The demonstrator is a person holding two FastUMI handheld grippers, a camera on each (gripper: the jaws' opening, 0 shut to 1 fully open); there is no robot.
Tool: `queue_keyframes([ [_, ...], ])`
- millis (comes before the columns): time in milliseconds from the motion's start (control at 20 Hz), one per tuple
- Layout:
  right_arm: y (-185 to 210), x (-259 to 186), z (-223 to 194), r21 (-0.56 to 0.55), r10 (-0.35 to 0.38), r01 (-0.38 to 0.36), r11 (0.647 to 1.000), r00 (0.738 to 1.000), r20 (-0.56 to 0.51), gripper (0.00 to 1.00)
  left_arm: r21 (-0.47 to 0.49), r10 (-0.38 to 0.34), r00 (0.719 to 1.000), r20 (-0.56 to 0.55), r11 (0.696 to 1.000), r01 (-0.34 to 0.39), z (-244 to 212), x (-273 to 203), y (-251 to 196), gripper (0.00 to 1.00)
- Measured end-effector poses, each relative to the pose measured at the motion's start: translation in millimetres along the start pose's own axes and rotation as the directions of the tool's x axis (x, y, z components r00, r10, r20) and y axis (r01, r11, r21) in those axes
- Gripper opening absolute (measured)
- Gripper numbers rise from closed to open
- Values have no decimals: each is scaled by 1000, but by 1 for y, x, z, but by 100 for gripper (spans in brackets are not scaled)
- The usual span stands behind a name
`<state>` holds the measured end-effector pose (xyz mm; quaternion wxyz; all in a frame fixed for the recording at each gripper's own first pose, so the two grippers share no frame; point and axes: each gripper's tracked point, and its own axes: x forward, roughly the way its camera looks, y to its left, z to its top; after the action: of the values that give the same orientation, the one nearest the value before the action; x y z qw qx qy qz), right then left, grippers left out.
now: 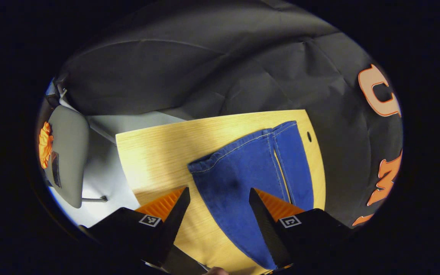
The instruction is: Grasp the waist and the cuffs of the jeans and fold them to make the two legs overlap; first hold the waist and fold one-third of the jeans toward the cuffs, then hold the cuffs and fold the remaining one-third in the same direction to finish folding.
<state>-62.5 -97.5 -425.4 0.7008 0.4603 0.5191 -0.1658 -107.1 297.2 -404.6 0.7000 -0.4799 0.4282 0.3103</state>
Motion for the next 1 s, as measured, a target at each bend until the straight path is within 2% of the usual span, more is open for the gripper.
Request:
queue_keyframes([
  [250, -8, 17, -4, 59, -4, 4, 998, 1000, -11, 97, 18, -81, 997, 12, 997, 81, 6, 15, -14, 95],
  [500, 3, 24, -4, 96, 45, -43, 994, 999, -18, 96, 27, -164, 986, 27, 986, 164, 15, 26, -36, 90],
  [750, 10, 30, -3, 136, 101, -97, 986, 995, -19, 91, -23, -212, 977, 36, 977, 213, 15, 38, -48, 75],
  [800, 12, 31, -2, 167, 119, -115, 979, 993, -13, 89, -35, -210, 977, 32, 977, 211, 15, 41, -49, 63],
  [850, 13, 35, -1, 203, 131, -127, 971, 991, -11, 77, -40, -189, 981, 32, 981, 190, 12, 49, -47, 56],
  [900, 13, 41, -4, 242, 133, -126, 962, 991, -15, 72, -50, -148, 989, 29, 988, 149, 11, 51, -41, 42],
  [1000, 10, 47, -7, 306, 86, -79, 949, 996, -8, 49, -36, -143, 989, 26, 989, 144, 11, 55, -45, 13],
])
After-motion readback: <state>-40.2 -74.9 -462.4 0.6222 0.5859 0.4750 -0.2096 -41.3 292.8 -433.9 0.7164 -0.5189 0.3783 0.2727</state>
